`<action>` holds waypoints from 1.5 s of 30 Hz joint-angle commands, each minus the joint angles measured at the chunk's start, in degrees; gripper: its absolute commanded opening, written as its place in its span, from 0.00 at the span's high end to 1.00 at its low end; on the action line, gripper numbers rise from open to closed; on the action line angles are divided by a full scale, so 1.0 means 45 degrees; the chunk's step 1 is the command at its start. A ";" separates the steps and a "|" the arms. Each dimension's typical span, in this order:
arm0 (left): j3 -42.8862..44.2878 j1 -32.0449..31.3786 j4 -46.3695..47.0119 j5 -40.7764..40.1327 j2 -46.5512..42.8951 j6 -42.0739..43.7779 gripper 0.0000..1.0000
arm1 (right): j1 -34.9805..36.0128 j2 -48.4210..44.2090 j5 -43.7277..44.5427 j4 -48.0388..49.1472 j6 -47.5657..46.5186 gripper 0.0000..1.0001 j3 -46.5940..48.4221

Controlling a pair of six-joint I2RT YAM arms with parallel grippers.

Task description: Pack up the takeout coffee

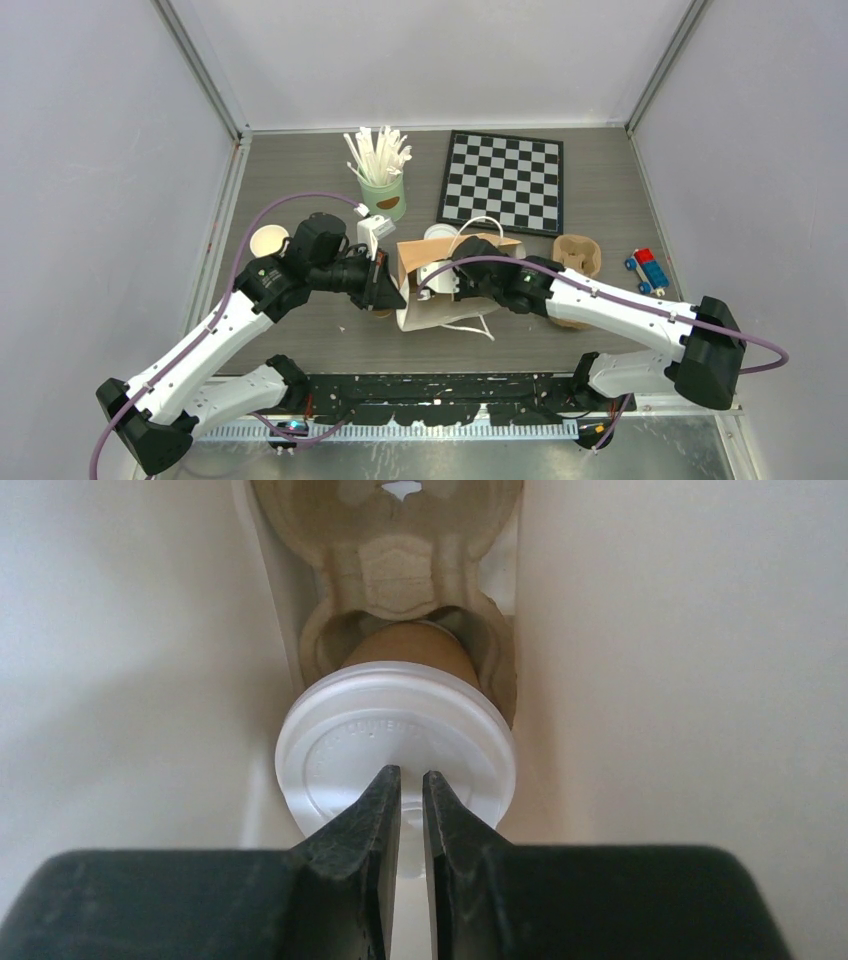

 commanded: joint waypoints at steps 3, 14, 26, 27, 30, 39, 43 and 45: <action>0.0094 0.0024 0.0455 0.0485 -0.0026 -0.0167 1.00 | -0.0199 -0.0071 0.0054 0.0917 0.0224 0.81 -0.0306; 0.0158 0.0021 0.0511 0.0480 0.0088 -0.0264 1.00 | -0.0429 -0.0363 0.0206 0.1175 0.0416 0.80 -0.0485; 0.1460 0.0027 0.0389 0.0112 0.0749 -0.0354 1.00 | -0.0201 -0.1860 -0.0697 -0.2576 0.0950 0.73 0.1535; 0.1557 0.0023 0.0429 0.0146 0.0812 -0.0466 1.00 | -0.0170 -0.1956 -0.0760 -0.2866 0.0978 0.73 0.1745; 0.1794 0.0027 0.0571 0.0196 0.0979 -0.0822 1.00 | -0.0034 -0.2142 -0.1126 -0.3653 0.1225 0.73 0.2548; 0.2164 0.0028 0.1387 -0.0010 0.1451 -0.2329 1.00 | 0.0133 -0.2397 -0.1901 -0.4466 0.2751 0.71 0.4871; 0.2357 0.0022 0.1629 -0.0230 0.1969 -0.2908 1.00 | 0.0134 -0.2516 -0.1239 -0.4401 0.3433 0.70 0.5497; 0.2586 0.0016 0.1655 -0.0496 0.2292 -0.3208 1.00 | 0.0131 -0.2673 -0.0719 -0.4058 0.3745 0.70 0.5670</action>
